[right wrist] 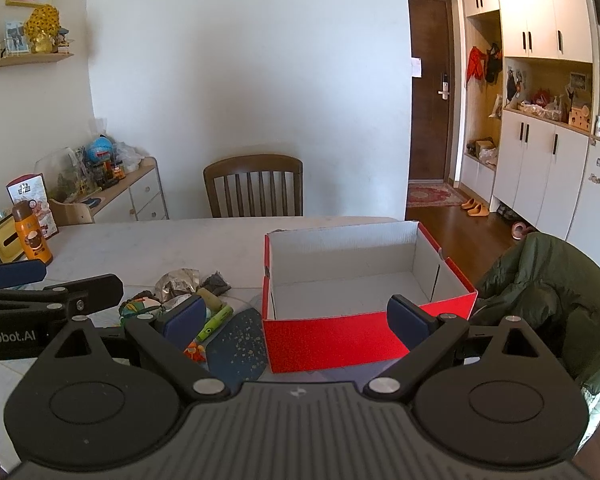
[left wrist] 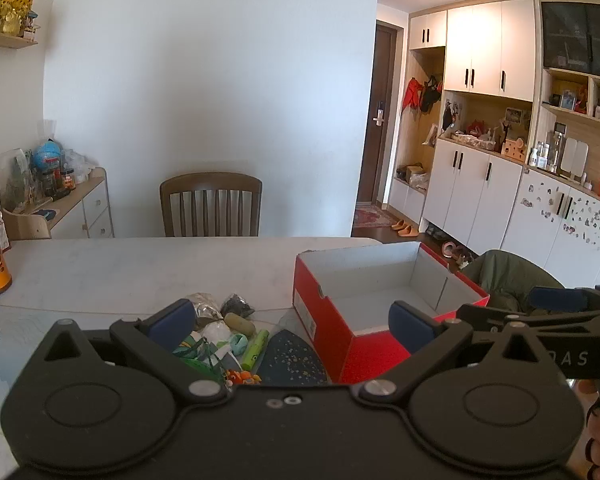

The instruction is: Organize objects

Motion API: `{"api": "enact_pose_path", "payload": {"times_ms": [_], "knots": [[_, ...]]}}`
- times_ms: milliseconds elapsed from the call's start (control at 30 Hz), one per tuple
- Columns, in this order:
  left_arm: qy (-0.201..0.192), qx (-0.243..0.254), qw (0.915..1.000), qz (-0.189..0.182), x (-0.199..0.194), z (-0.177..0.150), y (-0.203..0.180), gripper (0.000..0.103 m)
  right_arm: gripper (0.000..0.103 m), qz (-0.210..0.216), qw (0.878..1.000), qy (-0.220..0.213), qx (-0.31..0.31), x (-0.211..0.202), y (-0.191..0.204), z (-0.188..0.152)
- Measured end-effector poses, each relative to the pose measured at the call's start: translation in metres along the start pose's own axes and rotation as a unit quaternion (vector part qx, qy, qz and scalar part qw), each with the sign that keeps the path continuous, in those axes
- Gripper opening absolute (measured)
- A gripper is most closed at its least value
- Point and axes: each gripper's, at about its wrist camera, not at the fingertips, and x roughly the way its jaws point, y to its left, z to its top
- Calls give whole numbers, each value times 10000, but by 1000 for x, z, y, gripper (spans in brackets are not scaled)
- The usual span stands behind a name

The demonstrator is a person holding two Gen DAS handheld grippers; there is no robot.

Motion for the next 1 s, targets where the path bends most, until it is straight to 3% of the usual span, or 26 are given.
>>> {"api": "enact_pose_path", "payload": {"times_ms": [1000], "knots": [[119, -402, 9989, 213, 0, -5, 9, 103, 98, 466, 9985, 140, -247, 14, -2, -4]]}}
